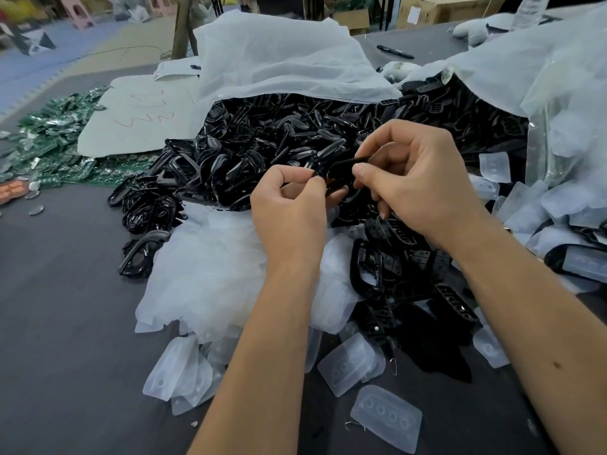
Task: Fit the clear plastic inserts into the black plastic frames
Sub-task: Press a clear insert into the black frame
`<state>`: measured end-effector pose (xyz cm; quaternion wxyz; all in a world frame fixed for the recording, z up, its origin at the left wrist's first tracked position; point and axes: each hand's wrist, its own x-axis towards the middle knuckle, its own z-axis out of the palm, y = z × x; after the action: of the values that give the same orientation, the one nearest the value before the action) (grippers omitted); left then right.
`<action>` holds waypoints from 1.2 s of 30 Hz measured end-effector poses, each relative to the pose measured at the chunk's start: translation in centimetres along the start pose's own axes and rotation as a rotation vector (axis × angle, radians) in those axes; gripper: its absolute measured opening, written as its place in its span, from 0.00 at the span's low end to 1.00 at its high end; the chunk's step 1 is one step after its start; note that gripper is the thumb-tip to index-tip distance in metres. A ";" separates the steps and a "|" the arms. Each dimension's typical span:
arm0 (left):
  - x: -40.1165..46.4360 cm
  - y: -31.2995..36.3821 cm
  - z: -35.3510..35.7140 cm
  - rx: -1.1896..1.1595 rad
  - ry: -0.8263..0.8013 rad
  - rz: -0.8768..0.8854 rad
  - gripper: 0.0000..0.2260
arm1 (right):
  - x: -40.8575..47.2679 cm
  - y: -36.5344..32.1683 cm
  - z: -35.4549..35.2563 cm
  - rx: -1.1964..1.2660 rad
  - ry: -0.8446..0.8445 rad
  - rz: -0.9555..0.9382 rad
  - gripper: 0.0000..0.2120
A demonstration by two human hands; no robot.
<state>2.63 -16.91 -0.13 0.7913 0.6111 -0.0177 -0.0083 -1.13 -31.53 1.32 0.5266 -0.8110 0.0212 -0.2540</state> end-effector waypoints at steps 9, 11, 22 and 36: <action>0.0 -0.2 -0.1 0.085 -0.074 0.070 0.08 | 0.0 0.2 0.4 -0.156 0.046 0.006 0.04; 0.1 -0.2 -0.2 0.098 -0.090 0.101 0.11 | 0.0 0.2 0.5 -0.173 0.061 0.021 0.06; 0.6 -0.7 -0.6 0.096 -0.205 0.062 0.10 | 0.0 0.2 -0.4 0.216 -0.082 0.310 0.04; 0.7 -0.7 -0.8 0.199 -0.315 0.066 0.07 | -0.3 0.0 -0.8 0.317 -0.155 0.377 0.05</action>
<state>3.38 -16.33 -0.96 0.7144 0.6765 -0.1620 -0.0760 -1.73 -32.14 1.46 0.6853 -0.7171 0.0915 -0.0887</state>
